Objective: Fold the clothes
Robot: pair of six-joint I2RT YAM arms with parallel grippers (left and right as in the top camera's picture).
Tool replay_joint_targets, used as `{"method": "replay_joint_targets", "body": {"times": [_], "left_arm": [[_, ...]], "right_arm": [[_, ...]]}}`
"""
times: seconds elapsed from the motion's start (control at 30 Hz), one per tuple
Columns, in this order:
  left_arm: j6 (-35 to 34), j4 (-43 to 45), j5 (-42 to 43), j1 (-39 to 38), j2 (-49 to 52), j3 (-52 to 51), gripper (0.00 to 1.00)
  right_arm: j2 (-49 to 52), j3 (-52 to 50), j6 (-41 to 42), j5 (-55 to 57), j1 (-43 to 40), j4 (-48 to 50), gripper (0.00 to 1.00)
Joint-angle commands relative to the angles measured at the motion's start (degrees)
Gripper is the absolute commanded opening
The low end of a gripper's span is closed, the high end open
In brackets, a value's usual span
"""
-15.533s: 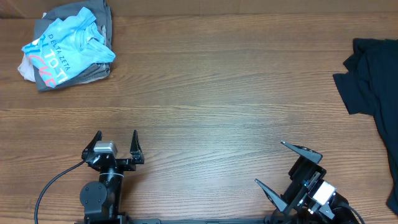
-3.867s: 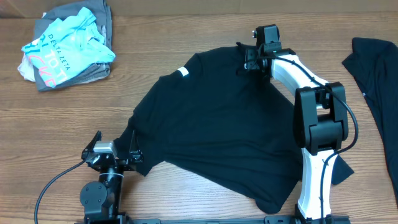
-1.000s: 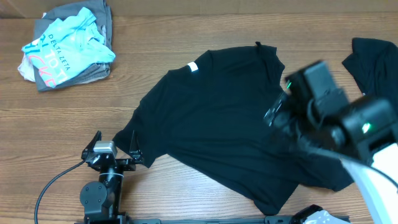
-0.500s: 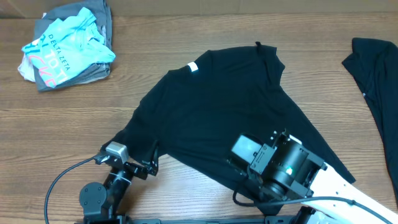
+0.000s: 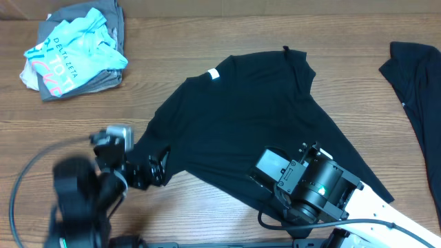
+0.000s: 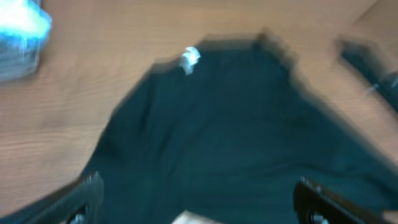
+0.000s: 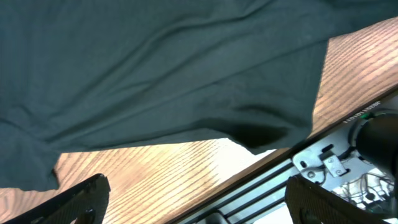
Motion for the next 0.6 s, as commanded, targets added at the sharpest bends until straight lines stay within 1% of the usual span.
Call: {"method": "replay_joint_targets", "body": {"times": [0.0, 0.03, 0.13, 0.2, 0.37, 0.43, 0.57], "left_arm": [[10.1, -8.7, -11.1, -0.3, 16.7, 11.1, 1.0], [10.0, -10.2, -12.5, -0.4, 20.2, 12.6, 1.0], [9.9, -11.2, -12.4, -0.4, 28.9, 13.3, 1.0], [10.0, -11.2, -12.1, -0.4, 34.7, 13.3, 1.0], [10.5, -9.9, -12.2, -0.3, 49.0, 13.3, 1.0], [10.8, -8.5, -12.2, -0.3, 53.4, 13.3, 0.99], [11.7, -5.5, -12.3, -0.2, 58.8, 13.3, 1.0]], "right_arm": [[-1.0, 0.0, 0.7, 0.2, 0.4, -1.5, 0.95], [-1.0, 0.0, 0.7, 0.2, 0.4, -2.0, 0.95], [-1.0, 0.0, 0.7, 0.3, 0.4, -2.4, 0.96], [-1.0, 0.0, 0.7, 0.3, 0.4, -2.2, 0.98], [-1.0, 0.0, 0.6, 0.2, 0.4, -2.1, 0.98], [-1.0, 0.0, 0.5, 0.0, 0.4, -2.1, 0.98], [-1.0, 0.0, -0.7, -0.2, 0.4, -2.3, 0.98]]}}
